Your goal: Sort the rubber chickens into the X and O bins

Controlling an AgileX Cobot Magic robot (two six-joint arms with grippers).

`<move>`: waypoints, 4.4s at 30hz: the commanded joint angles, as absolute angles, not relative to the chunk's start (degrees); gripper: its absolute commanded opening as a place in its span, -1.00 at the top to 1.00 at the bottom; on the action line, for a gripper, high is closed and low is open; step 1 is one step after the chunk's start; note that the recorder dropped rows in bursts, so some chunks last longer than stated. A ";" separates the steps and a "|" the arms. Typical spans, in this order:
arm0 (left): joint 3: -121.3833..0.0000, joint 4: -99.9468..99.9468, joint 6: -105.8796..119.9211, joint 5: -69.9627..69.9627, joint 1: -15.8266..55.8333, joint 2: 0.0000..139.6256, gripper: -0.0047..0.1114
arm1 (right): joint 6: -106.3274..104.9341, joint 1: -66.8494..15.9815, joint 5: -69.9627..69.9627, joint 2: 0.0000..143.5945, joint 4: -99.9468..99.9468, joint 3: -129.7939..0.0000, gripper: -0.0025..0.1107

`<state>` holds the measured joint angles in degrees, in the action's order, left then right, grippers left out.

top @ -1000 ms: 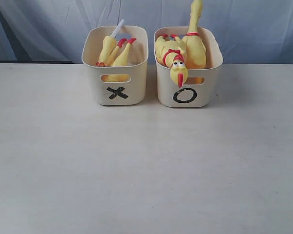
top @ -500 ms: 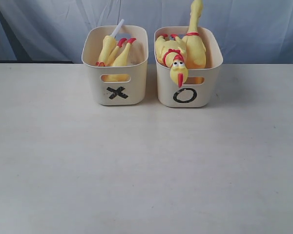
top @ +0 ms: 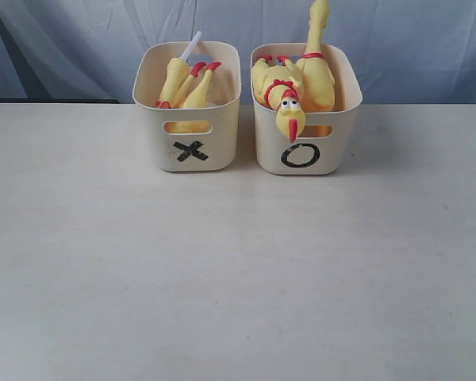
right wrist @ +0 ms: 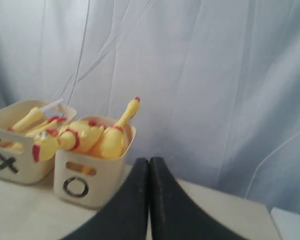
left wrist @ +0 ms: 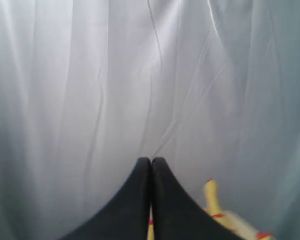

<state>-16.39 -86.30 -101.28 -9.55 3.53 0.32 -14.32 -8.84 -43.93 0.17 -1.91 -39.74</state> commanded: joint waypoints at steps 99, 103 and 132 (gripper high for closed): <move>0.00 -25.57 -25.23 12.75 3.25 0.00 0.91 | -14.51 -8.68 -15.66 0.00 -0.59 0.00 0.97; 0.00 -25.57 -25.23 12.75 3.25 0.00 0.91 | -14.51 -8.68 -15.70 0.00 -0.81 0.00 0.97; 0.00 -25.60 -14.32 13.45 3.25 0.00 0.91 | -3.86 -8.68 -16.65 0.00 -0.52 0.00 0.97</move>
<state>-0.27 -25.45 -14.53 13.12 3.53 0.22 -4.28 -8.84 -16.93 0.30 -0.45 -0.10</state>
